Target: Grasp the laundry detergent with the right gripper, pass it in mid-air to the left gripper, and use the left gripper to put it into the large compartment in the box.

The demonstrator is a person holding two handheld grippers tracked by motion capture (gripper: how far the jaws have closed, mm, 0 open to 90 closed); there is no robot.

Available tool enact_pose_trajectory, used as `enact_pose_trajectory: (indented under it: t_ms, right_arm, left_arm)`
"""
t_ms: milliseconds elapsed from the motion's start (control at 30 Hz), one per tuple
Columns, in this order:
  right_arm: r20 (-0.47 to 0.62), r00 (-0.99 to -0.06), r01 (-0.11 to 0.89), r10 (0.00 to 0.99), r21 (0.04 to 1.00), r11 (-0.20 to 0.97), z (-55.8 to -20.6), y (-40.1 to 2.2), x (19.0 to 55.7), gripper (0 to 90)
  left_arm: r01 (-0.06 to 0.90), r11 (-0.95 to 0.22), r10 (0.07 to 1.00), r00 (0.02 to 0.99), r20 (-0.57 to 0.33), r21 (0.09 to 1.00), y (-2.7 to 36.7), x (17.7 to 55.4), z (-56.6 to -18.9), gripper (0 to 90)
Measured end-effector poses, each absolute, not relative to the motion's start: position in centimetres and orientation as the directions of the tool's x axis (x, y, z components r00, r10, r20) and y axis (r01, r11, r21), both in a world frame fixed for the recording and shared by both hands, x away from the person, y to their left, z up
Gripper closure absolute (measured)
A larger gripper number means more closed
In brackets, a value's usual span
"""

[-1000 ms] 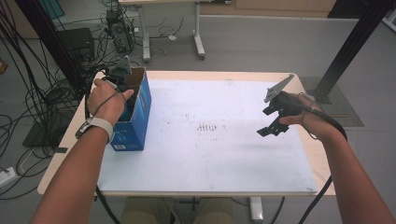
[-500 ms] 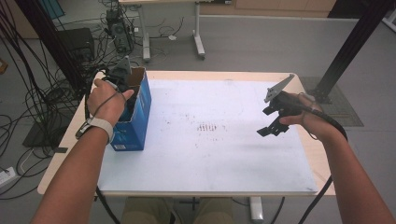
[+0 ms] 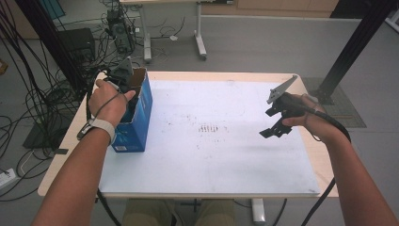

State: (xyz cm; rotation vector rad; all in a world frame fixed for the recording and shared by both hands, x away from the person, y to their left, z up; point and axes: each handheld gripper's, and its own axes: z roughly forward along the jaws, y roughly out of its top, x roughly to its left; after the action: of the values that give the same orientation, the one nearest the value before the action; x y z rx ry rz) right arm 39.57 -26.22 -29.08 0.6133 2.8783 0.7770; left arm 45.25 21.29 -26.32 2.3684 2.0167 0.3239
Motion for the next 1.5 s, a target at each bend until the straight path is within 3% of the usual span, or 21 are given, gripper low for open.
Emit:
enact_pose_trajectory:
  t_ms: [1500]
  right_arm:
    - [0.013,-0.914,0.358,0.407,0.499,0.789,-29.17,-26.39,39.46,8.7]
  left_arm:
    - [0.975,-0.172,0.977,0.150,0.155,0.144,21.34,45.15,-26.33,36.9]
